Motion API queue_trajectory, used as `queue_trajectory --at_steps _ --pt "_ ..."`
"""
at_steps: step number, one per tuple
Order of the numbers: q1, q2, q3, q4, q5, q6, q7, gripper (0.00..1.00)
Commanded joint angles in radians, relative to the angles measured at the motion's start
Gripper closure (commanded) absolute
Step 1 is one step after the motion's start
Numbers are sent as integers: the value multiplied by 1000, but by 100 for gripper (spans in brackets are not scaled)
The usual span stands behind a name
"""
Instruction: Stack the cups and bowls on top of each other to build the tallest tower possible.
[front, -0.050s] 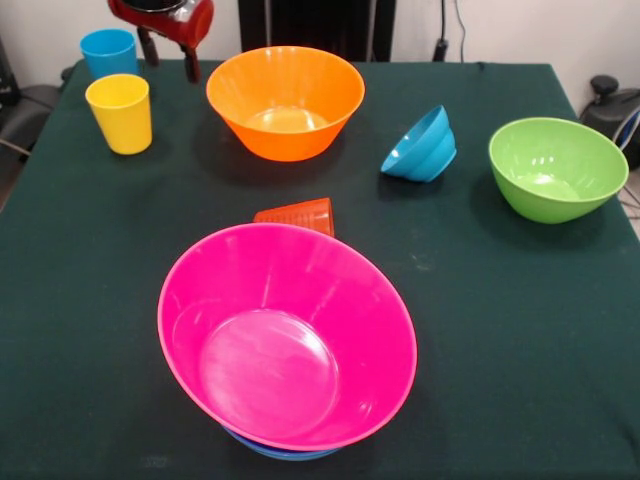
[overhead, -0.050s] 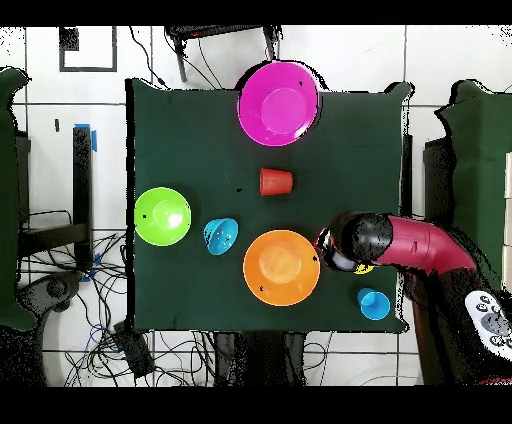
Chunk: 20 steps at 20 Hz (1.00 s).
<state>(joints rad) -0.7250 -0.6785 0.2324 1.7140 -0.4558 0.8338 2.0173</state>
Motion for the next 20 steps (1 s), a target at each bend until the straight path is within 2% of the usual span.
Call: queue_trajectory --at_steps 1,8,14,20 --pt "0 26 86 60 -2 41 -149 0" --pt "-63 98 99 68 -37 -40 -167 0" --pt "-118 146 116 35 -70 -42 -216 0" --pt "-139 126 127 18 -109 -11 -256 0"
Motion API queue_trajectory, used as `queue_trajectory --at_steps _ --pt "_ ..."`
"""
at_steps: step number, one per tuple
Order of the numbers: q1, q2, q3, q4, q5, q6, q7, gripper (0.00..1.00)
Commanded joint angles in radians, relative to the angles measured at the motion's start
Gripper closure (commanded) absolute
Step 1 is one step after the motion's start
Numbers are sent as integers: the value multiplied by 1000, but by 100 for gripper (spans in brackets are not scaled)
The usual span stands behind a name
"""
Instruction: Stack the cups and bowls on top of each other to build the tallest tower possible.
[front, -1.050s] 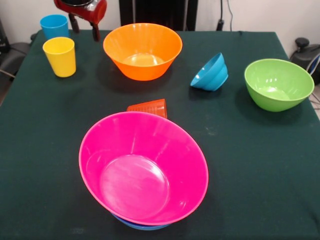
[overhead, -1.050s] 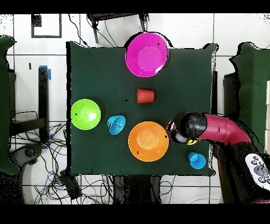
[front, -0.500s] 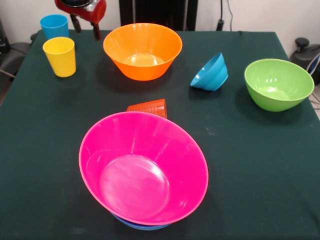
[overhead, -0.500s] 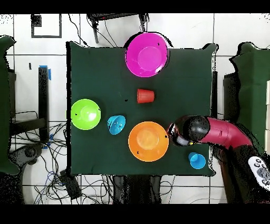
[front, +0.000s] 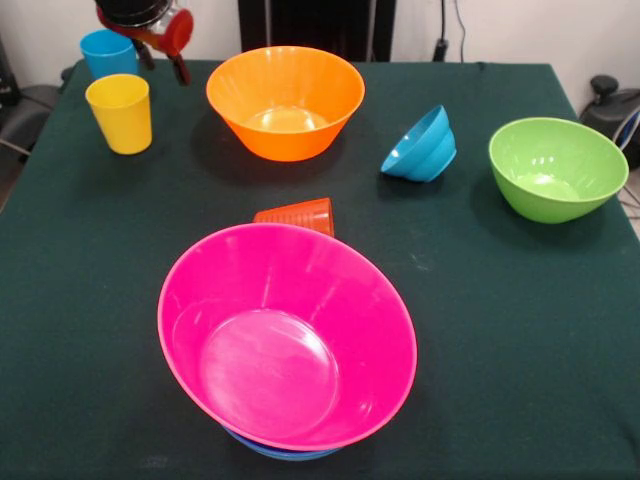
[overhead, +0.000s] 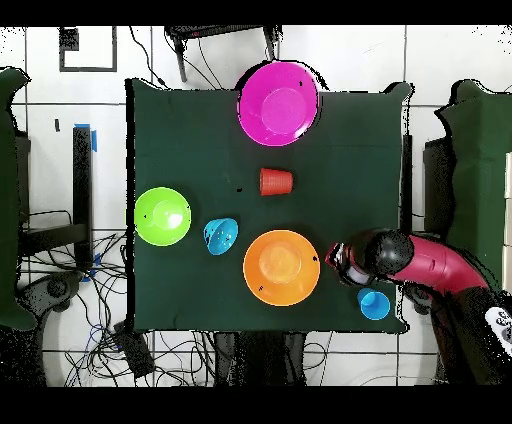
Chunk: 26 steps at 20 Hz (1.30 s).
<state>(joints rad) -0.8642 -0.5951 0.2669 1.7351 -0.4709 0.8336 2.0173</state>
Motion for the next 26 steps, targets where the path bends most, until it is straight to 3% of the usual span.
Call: queue_trajectory --at_steps 1,6,15,21,26 --pt "-2 39 95 -1 -96 -8 -256 0" --pt "-26 -51 107 121 -103 -47 -237 0" --pt "-37 -103 111 206 -126 -74 -202 0" --pt "-5 -72 119 150 -142 -34 -201 0" --pt "-22 13 152 27 -131 59 -266 0"
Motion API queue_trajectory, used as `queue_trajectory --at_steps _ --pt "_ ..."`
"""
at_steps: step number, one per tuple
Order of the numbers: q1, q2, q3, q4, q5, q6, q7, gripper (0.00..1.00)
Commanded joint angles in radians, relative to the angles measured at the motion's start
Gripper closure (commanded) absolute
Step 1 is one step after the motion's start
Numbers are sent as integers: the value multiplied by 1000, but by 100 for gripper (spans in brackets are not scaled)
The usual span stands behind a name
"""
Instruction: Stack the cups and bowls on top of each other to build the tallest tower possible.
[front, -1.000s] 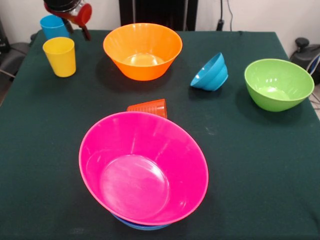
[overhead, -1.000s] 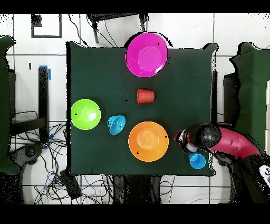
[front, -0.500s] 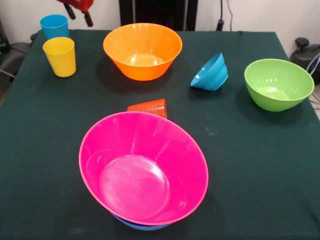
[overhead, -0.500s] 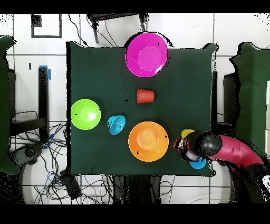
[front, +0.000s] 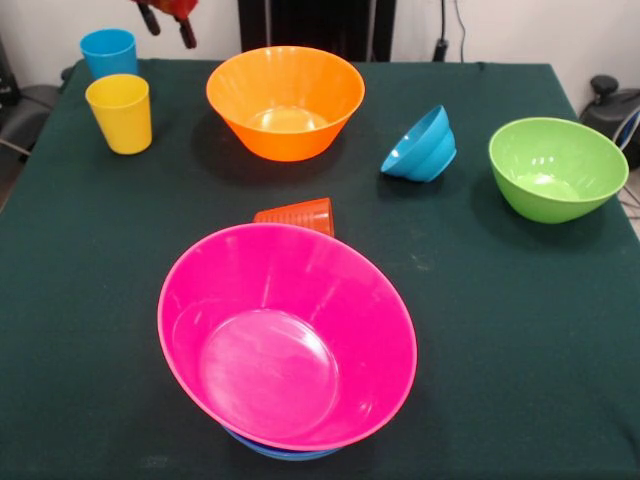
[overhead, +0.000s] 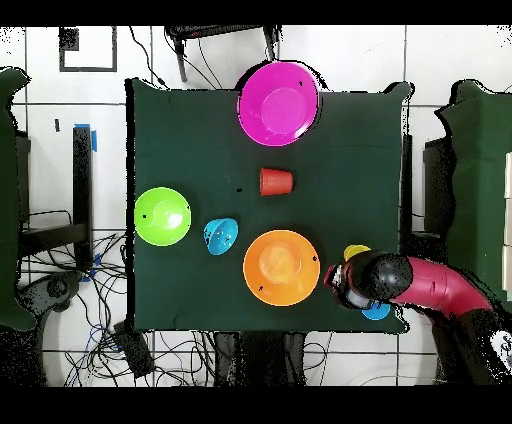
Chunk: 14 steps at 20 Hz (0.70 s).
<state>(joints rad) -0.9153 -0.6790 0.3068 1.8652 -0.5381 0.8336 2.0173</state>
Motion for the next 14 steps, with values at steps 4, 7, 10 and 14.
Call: queue_trajectory --at_steps 4,7,10,14 --pt "42 97 100 -139 -131 67 -293 0" --pt "36 106 100 -155 -153 68 -302 0" --pt "29 129 99 -192 -172 99 -328 0" --pt "25 140 97 -238 -184 166 -366 0"
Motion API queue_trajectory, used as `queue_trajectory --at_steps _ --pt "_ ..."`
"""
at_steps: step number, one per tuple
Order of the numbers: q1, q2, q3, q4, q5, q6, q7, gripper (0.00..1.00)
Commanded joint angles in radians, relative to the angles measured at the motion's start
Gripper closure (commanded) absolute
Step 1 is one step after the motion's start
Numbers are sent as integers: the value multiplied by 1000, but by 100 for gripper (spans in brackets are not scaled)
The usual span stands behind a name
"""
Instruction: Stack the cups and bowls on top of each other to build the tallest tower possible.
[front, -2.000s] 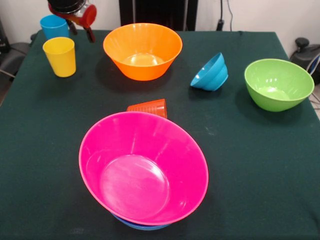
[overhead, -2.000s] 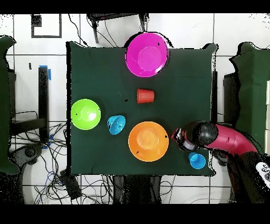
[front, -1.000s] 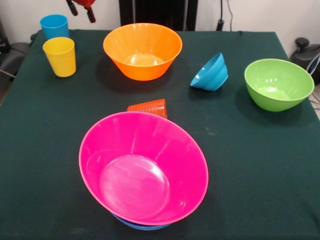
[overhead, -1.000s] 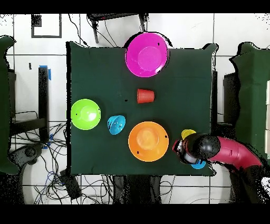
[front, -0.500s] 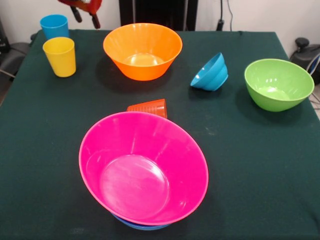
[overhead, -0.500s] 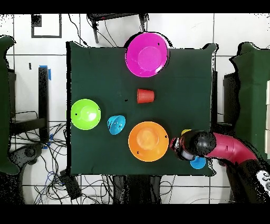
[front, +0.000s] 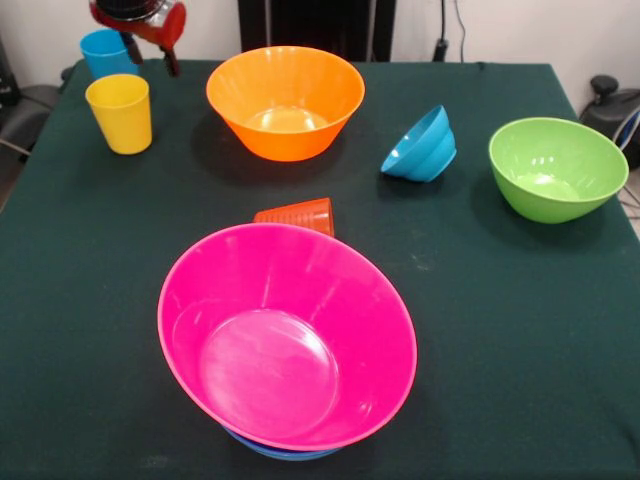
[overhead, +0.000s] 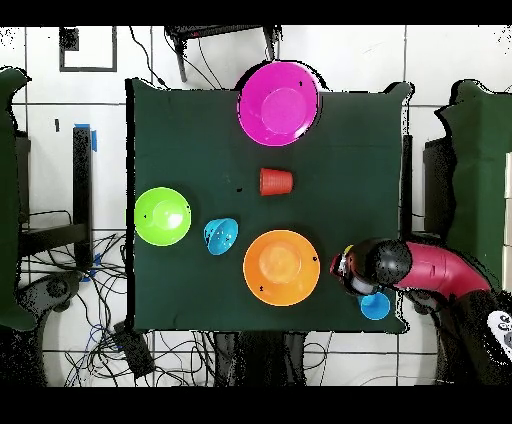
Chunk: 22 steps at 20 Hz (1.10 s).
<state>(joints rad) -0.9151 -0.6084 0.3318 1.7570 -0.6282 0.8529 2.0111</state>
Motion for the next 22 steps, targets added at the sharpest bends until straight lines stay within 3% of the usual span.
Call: queue_trajectory --at_steps 1,11,22 --pt "23 70 74 -135 -94 152 -364 0" --pt "60 146 91 -228 -107 171 -353 0" --pt "52 116 96 -165 -107 126 -323 0"
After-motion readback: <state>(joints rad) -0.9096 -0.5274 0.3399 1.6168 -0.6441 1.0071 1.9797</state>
